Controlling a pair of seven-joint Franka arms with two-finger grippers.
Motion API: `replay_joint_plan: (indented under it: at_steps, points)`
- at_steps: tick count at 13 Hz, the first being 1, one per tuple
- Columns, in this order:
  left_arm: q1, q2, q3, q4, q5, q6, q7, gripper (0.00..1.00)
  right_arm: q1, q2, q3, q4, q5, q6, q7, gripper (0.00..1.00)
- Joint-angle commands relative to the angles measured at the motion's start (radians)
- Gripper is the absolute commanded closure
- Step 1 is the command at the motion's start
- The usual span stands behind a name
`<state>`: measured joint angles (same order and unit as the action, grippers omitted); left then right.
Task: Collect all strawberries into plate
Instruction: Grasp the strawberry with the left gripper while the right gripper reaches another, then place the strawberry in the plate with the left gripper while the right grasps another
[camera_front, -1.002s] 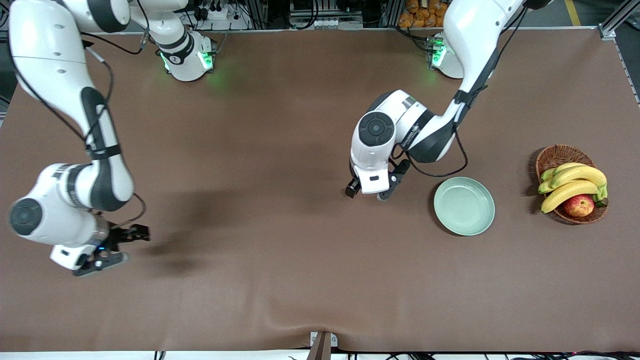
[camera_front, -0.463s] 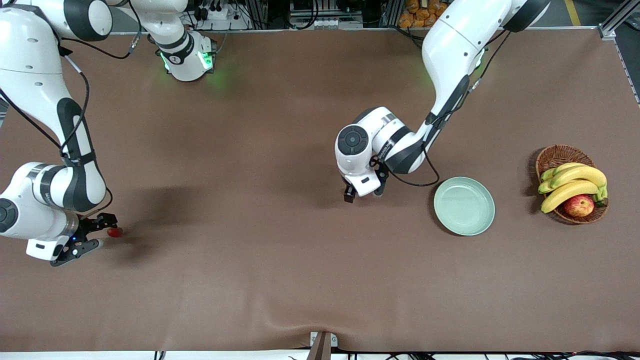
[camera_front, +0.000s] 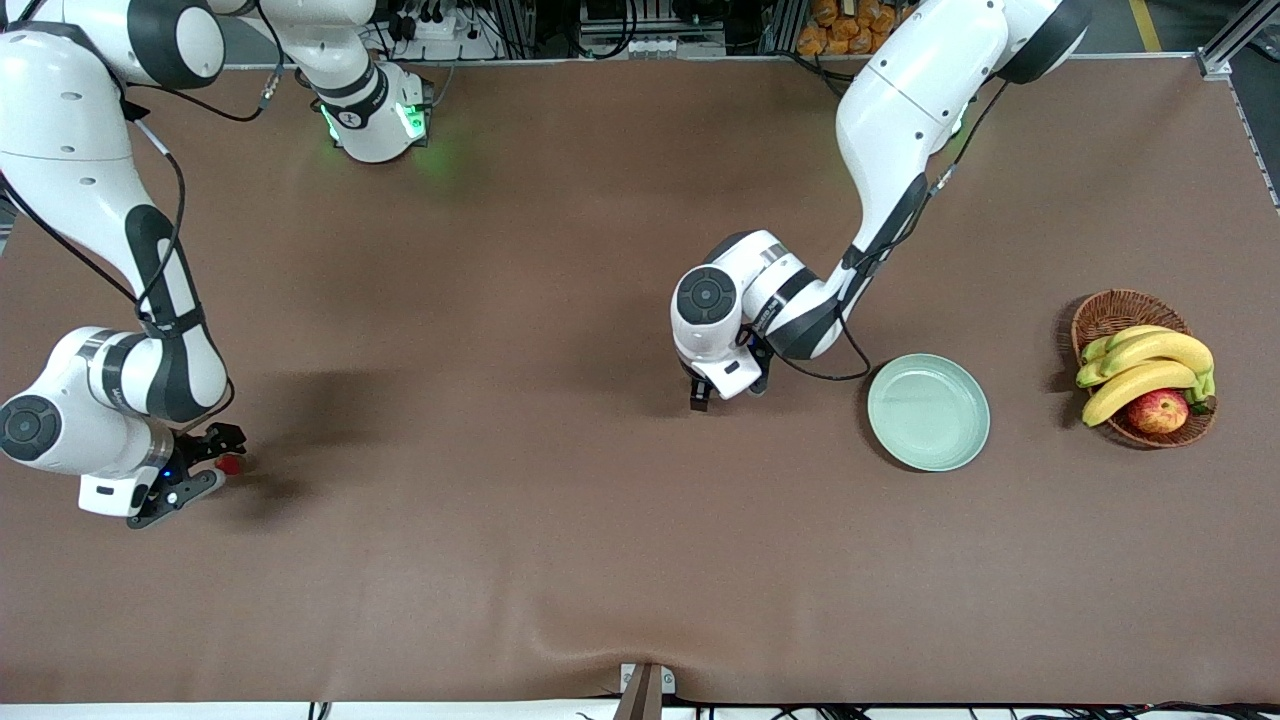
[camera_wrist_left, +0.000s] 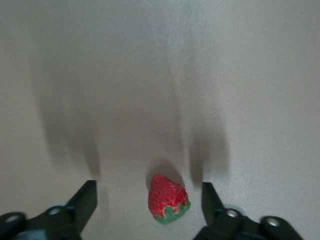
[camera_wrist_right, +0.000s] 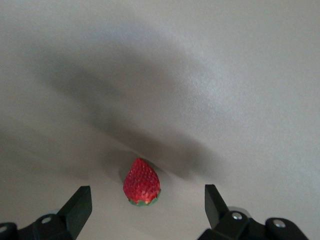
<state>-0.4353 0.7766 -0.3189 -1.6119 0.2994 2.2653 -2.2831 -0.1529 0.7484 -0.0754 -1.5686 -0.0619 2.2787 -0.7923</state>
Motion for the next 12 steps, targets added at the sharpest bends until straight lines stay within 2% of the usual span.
replay_joint_plan:
  at_steps: [1,2,3,4,6,8,9,10,11,12]
  points:
    - [-0.011,0.03,0.006,0.02,0.026,0.034,-0.055,0.27,-0.01,0.003,0.016,-0.011,-0.018,0.039,-0.036,0.0]
    - [-0.011,0.032,0.007,0.02,0.027,0.039,-0.053,0.48,-0.01,0.008,0.016,-0.011,-0.018,0.045,-0.036,0.0]
    - [-0.002,0.026,0.007,0.02,0.029,0.039,-0.041,0.81,-0.01,0.011,0.016,-0.011,-0.018,0.053,-0.036,0.0]
    - [0.01,0.017,0.006,0.02,0.029,0.039,-0.014,1.0,-0.01,0.014,0.016,-0.013,-0.018,0.056,-0.036,0.0]
    - [0.079,-0.046,-0.009,0.009,0.024,0.016,0.063,1.0,-0.01,0.019,0.016,-0.013,-0.016,0.059,-0.036,0.0]
    - [0.163,-0.124,-0.07,0.006,0.011,-0.099,0.153,1.0,-0.01,0.019,0.016,-0.015,-0.016,0.058,-0.035,0.0]
    - [0.228,-0.157,-0.112,0.0,0.003,-0.145,0.206,1.0,-0.01,0.019,0.016,-0.015,-0.016,0.058,-0.035,0.27]
    - [0.315,-0.186,-0.174,-0.009,-0.018,-0.194,0.273,1.0,-0.01,0.02,0.016,-0.016,-0.016,0.058,-0.035,0.7]
    - [0.407,-0.206,-0.234,-0.019,-0.023,-0.248,0.353,1.0,-0.01,0.019,0.017,-0.016,-0.016,0.058,-0.033,0.99]
    - [0.503,-0.227,-0.297,-0.037,-0.023,-0.306,0.458,1.0,-0.013,0.019,0.017,-0.018,-0.015,0.058,-0.031,1.0]
